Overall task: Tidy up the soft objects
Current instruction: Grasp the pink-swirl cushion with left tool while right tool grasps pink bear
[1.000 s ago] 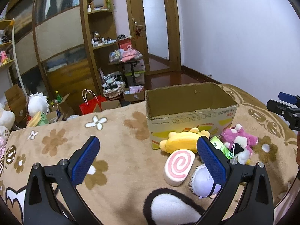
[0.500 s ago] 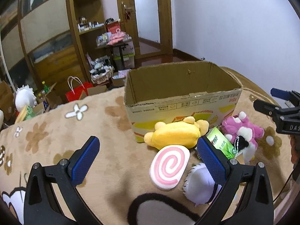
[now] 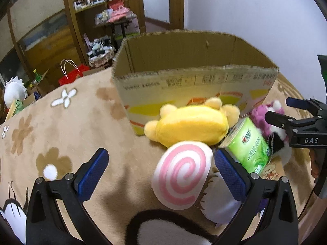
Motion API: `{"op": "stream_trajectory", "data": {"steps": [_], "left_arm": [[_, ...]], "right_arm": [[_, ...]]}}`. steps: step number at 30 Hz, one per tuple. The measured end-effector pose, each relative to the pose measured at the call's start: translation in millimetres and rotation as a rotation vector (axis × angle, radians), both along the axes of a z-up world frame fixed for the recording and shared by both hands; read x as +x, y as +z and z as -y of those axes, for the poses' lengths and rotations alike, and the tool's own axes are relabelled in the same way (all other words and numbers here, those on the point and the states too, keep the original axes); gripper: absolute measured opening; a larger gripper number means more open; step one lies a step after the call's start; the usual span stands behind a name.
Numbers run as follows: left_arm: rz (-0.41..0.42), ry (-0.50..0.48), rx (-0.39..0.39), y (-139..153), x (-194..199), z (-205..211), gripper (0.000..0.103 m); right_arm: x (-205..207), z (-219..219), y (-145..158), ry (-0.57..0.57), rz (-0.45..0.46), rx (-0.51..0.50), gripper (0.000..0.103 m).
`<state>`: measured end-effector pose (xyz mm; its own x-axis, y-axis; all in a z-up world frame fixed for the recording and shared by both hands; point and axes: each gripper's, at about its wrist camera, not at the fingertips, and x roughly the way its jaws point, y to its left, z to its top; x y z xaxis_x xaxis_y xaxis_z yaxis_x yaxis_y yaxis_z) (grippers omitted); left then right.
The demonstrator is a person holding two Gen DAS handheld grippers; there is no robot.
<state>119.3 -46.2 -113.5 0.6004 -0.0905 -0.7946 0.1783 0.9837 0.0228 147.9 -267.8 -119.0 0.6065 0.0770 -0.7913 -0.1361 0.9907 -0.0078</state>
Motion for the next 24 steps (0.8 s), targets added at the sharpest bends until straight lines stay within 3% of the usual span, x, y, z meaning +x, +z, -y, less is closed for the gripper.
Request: {"op": "stream_trajectory", "data": {"steps": [8,14,19,21,24], "left_arm": [[-0.085,-0.01,0.0,-19,8,0,0.1],[-0.124,-0.029,-0.014,-26,8,1,0.082],[-0.165,-0.053,-0.047,-31,6,4,0.057],[-0.162,-0.057,-0.045,-30,6,5,0.054],[-0.158,-0.053,-0.048,-29,4,5,0.051]], "right_arm": [[11,-1,-25,-0.01,-0.087,-0.048,0.103],[18,-1,-35,0.002,-0.149,-0.013,0.103],[19,-1,-36,0.024,-0.163,0.028,0.089],[17,-2,-34,0.044,-0.166,0.057,0.075],[12,-6,-31,0.056,-0.163,0.042,0.07]]}}
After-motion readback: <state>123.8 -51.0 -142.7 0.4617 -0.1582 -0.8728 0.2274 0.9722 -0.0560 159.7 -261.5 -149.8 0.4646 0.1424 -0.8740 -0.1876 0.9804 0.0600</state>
